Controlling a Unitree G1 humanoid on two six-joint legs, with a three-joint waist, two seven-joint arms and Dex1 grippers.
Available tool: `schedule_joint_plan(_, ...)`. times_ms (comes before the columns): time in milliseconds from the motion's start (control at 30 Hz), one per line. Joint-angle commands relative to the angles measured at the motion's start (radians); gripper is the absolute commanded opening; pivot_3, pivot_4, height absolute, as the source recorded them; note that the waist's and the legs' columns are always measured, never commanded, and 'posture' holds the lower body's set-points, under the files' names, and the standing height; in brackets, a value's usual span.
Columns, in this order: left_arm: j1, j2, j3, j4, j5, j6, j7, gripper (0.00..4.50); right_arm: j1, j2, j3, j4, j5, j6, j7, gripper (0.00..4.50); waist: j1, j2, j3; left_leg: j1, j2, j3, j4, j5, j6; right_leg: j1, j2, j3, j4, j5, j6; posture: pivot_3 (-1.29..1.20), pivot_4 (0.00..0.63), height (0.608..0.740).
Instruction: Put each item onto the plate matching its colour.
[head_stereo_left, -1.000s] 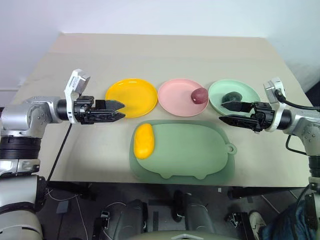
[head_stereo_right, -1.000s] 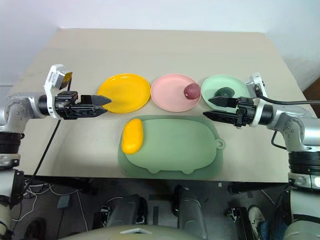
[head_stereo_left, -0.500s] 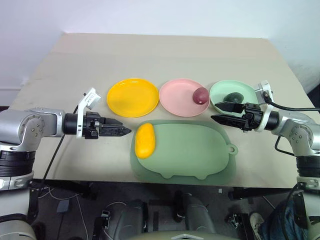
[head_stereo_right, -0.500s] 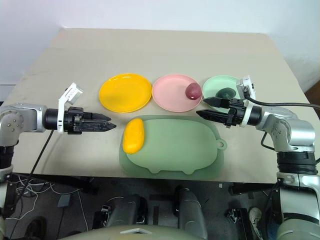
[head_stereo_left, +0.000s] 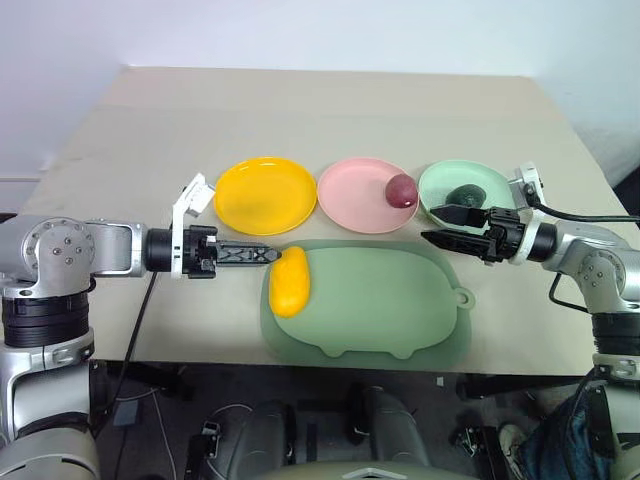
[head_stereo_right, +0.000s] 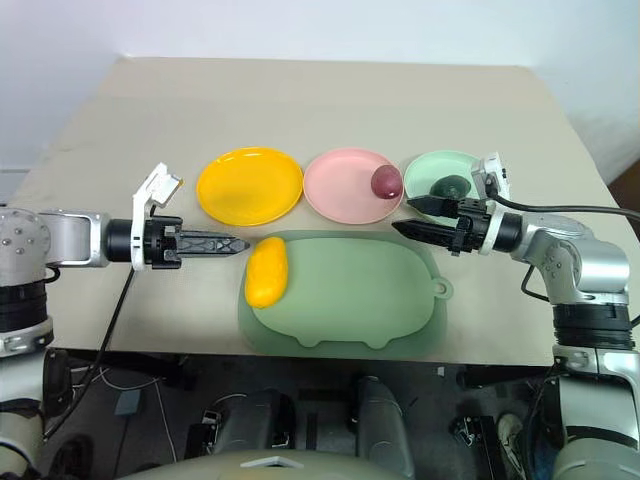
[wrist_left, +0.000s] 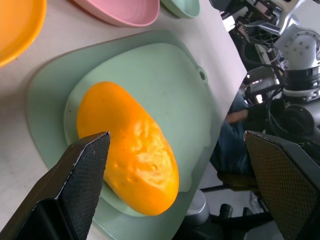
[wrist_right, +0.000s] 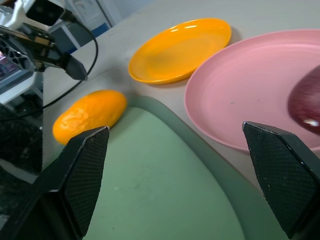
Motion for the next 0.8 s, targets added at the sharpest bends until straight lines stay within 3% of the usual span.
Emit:
schedule_joint_plan(33,-0.015,-0.001,0.007,0.024,-0.088,0.008,0.070,4.50,0.001,-0.044,-0.022,-0.046,0.014,-0.028,0.061,4.48,0.000,0.000,0.000,0.000,0.000,0.000,0.000,0.000,0.000,0.000,0.000,0.000,0.000,0.000,0.000,0.00,0.150,0.740)
schedule_joint_plan(400,0.000,0.012,-0.057,0.056,-0.350,0.008,0.263,4.50,0.084,-0.085,-0.050,-0.029,-0.010,-0.313,0.293,4.48,0.000,0.000,0.000,0.001,0.000,0.000,0.000,0.000,0.000,0.002,0.000,0.000,0.000,0.000,0.000,0.00,0.150,0.740)
schedule_joint_plan(633,0.008,0.051,-0.119,0.140,-0.550,0.008,0.447,4.50,0.085,-0.075,-0.048,0.025,-0.042,-0.416,0.307,4.48,0.001,0.000,0.000,0.003,0.000,0.000,0.000,0.000,-0.001,0.002,-0.001,0.000,0.000,0.000,0.000,0.00,0.150,0.740)
schedule_joint_plan(800,0.002,0.060,-0.145,0.141,-0.601,0.008,0.549,4.50,0.077,-0.070,-0.046,0.017,-0.032,-0.406,0.298,4.48,0.001,0.000,0.000,0.003,-0.001,0.000,0.000,0.001,-0.001,0.003,-0.001,0.000,0.000,0.000,0.000,0.00,0.150,0.740)
